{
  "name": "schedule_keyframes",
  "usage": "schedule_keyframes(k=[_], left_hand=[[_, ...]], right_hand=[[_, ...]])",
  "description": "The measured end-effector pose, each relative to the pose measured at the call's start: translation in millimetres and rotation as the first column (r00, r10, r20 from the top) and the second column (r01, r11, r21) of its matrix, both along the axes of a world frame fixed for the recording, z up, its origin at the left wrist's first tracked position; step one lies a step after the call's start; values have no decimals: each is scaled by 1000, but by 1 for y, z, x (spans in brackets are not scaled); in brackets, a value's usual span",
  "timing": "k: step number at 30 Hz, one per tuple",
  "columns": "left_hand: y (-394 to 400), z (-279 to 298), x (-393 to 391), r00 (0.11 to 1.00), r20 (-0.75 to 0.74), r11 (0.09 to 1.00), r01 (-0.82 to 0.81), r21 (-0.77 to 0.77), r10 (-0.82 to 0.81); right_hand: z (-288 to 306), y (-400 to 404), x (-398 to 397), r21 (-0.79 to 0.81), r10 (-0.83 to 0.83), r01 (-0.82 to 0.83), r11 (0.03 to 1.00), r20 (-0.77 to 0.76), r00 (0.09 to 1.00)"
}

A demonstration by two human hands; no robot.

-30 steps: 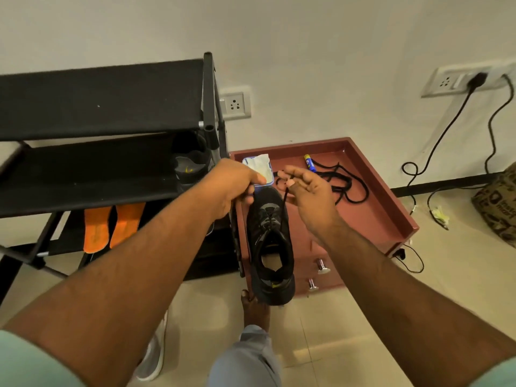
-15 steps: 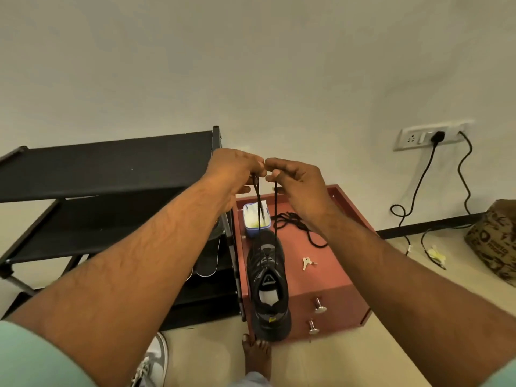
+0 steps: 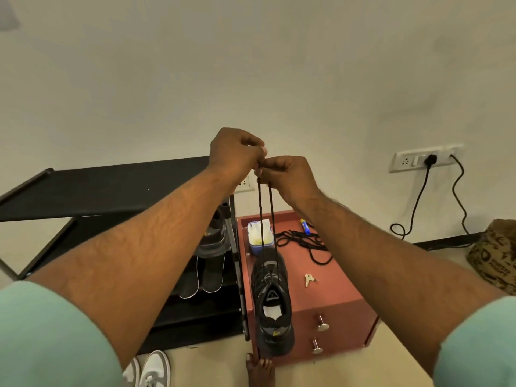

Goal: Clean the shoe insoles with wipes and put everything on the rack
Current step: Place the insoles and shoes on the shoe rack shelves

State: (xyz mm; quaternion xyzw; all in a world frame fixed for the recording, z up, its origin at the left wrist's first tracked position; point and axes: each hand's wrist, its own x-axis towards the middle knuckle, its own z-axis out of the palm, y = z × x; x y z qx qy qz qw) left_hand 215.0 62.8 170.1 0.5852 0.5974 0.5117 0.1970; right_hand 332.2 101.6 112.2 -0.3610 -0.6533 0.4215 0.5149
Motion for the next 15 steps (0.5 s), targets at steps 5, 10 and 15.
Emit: schedule_keyframes(k=[5,10,15], left_hand=[[-18,-25,-12,965,256,994,-82,67,62],[-32,-86,-23,911,409,968,54,-246,53],[-21,-123,-5,831,529,709,478,-519,-173]], right_hand=[[7,0,-4,-84,-8,4,996,-50,999],[14,6,-5,-203,59,-104,974,-216,974],[22,-1,-4,-281,165,-280,918,-371,914]])
